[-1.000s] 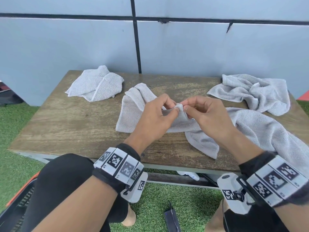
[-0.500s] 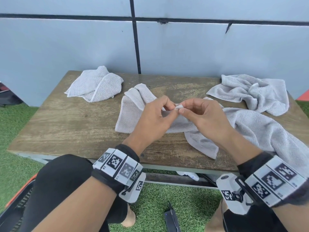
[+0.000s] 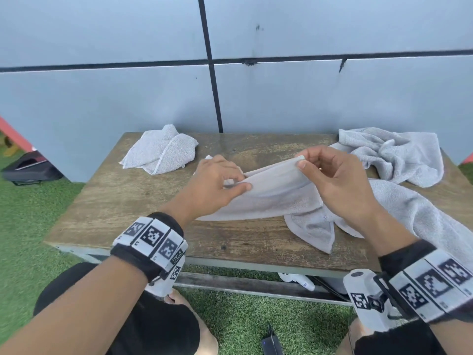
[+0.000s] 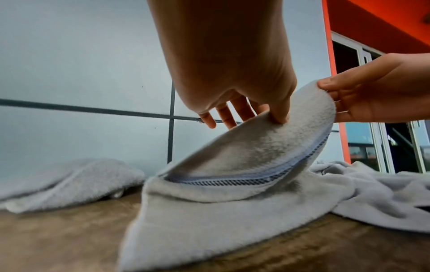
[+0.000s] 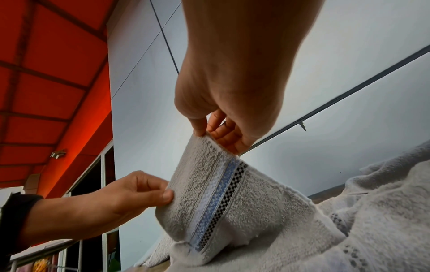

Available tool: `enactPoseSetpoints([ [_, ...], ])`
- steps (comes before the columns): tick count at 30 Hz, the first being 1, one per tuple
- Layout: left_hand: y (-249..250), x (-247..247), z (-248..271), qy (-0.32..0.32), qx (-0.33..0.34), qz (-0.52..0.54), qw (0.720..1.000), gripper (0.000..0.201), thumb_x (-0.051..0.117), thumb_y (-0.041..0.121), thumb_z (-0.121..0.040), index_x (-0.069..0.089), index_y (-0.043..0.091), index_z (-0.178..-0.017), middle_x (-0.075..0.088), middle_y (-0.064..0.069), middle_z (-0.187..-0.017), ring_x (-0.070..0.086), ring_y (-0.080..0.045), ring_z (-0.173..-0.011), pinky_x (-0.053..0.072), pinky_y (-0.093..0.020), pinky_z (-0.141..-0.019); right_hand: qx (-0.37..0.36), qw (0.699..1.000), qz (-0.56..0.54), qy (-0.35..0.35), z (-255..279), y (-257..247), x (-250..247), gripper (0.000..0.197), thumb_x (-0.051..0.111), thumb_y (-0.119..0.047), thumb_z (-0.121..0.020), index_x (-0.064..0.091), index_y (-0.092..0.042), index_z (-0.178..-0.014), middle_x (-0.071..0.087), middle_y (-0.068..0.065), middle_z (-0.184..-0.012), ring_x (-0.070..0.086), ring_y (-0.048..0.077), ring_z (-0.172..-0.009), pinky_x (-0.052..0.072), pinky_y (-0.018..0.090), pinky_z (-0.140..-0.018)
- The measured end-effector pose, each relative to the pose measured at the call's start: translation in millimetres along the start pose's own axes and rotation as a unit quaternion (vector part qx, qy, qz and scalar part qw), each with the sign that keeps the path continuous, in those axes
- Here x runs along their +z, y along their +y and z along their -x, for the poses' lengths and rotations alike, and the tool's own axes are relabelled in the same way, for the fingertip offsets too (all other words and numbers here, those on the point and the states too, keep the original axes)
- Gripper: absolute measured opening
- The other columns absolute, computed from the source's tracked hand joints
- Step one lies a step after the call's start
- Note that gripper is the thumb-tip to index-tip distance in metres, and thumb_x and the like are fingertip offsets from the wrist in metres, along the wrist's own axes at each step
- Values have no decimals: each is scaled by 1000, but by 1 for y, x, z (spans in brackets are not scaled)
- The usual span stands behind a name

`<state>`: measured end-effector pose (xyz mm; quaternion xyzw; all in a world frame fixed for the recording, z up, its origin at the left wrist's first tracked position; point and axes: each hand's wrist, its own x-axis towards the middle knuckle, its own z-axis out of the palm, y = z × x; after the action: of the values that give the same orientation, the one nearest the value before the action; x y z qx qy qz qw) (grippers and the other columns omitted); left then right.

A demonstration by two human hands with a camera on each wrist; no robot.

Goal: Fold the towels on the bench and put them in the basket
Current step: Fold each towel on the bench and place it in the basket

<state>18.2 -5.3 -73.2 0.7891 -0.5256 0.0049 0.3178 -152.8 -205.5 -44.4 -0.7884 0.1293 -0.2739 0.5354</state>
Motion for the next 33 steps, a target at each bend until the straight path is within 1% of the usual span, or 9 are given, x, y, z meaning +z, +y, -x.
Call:
enactPoseSetpoints([
  [3, -10, -19, 2, -30, -6, -68, 997, 20, 69, 43, -88, 72, 27, -76, 63, 22, -82, 52, -11, -88, 38, -47, -94, -6, 999, -18, 29, -2, -1, -8, 7, 68, -14, -95, 71, -20, -94, 71, 1, -89, 61, 10, -82, 50, 26, -79],
  [7, -13, -43, 6, -45, 17, -143, 989, 18, 71, 39, -91, 73, 25, -79, 65, 18, -84, 54, -15, -91, 29, -32, -91, -4, 997, -36, 75, -2, -4, -13, 8, 68, -16, -94, 70, -23, -91, 68, -4, -85, 59, 9, -78, 50, 21, -75],
  [9, -15, -50, 11, -56, 26, -182, 981, 16, 70, 37, -91, 73, 24, -83, 66, 14, -85, 55, -16, -93, 28, -31, -91, 7, 994, -45, 102, -3, -3, -16, 10, 68, -16, -94, 70, -24, -88, 68, -5, -84, 60, 9, -78, 51, 24, -77],
  [13, -21, -59, 26, -93, -10, -231, 969, 42, 47, 54, -89, 72, 20, -86, 66, 14, -90, 53, -15, -97, 26, -29, -89, 41, 984, -60, 164, -8, 4, -21, 12, 68, -18, -94, 70, -25, -84, 68, -3, -80, 60, 9, -76, 54, 33, -82],
  [19, -31, -68, 57, -86, -39, -248, 964, 15, 62, 29, -97, 74, 18, -96, 67, 9, -91, 53, -19, -100, 28, -32, -88, 83, 976, 24, 201, -10, 26, -20, 9, 67, -19, -93, 72, -12, -94, 61, -11, -72, 53, -5, -59, 42, 12, -63],
  [24, -32, -69, 71, -61, -58, -195, 977, 14, 67, 30, -95, 77, 19, -96, 69, 8, -86, 56, -18, -91, 45, -39, -83, 96, 974, 32, 202, -2, 36, -15, 9, 65, -20, -95, 68, -15, -88, 58, -11, -69, 52, -5, -56, 41, 19, -65],
  [28, -32, -65, 74, -31, -107, -88, 990, 14, 69, 31, -94, 79, 21, -91, 69, 12, -78, 57, -2, -79, 41, -22, -72, 103, 972, 28, 207, -2, 38, -13, 9, 64, -22, -96, 66, -17, -89, 57, -10, -70, 50, -1, -60, 42, 22, -69],
  [31, -29, -62, 76, -48, -137, -49, 988, 21, 63, 23, -98, 69, 29, -79, 63, 27, -69, 56, 11, -73, 33, -10, -66, 99, 974, 36, 202, -6, 37, -12, 11, 64, -22, -96, 65, -16, -87, 56, -10, -68, 48, -3, -56, 40, 13, -61],
  [33, -29, -61, 79, -42, -165, -28, 985, 18, 63, 21, -99, 74, 28, -87, 65, 29, -73, 57, 14, -72, 35, -7, -64, 98, 974, 46, 198, -7, 39, -12, 10, 64, -22, -96, 66, -15, -89, 56, -11, -69, 49, -5, -56, 39, 11, -59],
])
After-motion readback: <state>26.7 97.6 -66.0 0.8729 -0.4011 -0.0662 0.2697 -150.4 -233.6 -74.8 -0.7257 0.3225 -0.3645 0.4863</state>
